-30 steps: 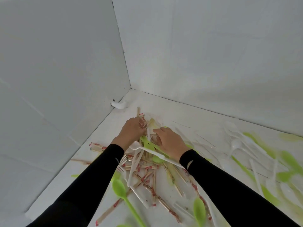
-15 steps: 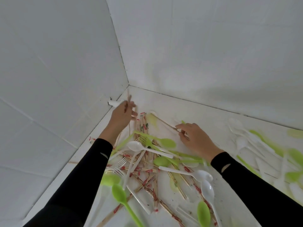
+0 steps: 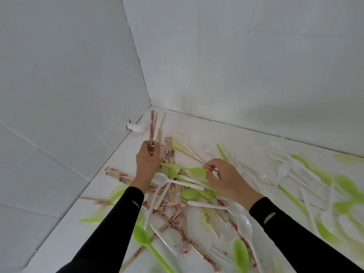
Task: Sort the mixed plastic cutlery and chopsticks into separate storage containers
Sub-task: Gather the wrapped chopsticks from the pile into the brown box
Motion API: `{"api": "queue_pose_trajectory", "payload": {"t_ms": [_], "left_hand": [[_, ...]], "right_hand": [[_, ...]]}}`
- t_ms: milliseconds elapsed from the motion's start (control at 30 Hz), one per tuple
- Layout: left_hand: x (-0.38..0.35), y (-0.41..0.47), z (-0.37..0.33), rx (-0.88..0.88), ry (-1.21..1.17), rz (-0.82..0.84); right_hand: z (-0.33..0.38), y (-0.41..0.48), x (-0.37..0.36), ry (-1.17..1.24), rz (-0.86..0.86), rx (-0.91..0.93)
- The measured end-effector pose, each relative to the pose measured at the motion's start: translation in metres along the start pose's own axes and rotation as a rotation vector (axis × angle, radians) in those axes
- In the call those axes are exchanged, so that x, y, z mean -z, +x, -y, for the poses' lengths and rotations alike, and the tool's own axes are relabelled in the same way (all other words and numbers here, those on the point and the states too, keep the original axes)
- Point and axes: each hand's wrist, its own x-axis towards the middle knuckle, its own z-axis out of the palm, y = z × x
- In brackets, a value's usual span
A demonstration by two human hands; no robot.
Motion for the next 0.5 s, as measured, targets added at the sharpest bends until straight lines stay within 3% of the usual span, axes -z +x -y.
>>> {"api": "queue_pose_trajectory", "payload": {"t_ms": [300,500], "left_hand": [[0.003,0.016,0.008,0.212,0.277,0.197],[0.000,0.031,-0.004,0.281,0.364,0.326]], "right_hand": [[0.026,0.040,-0.049,-0.234,0.204,0.078],[0.009,0.023,-0.026,-0.276,0.087,0.001]]}}
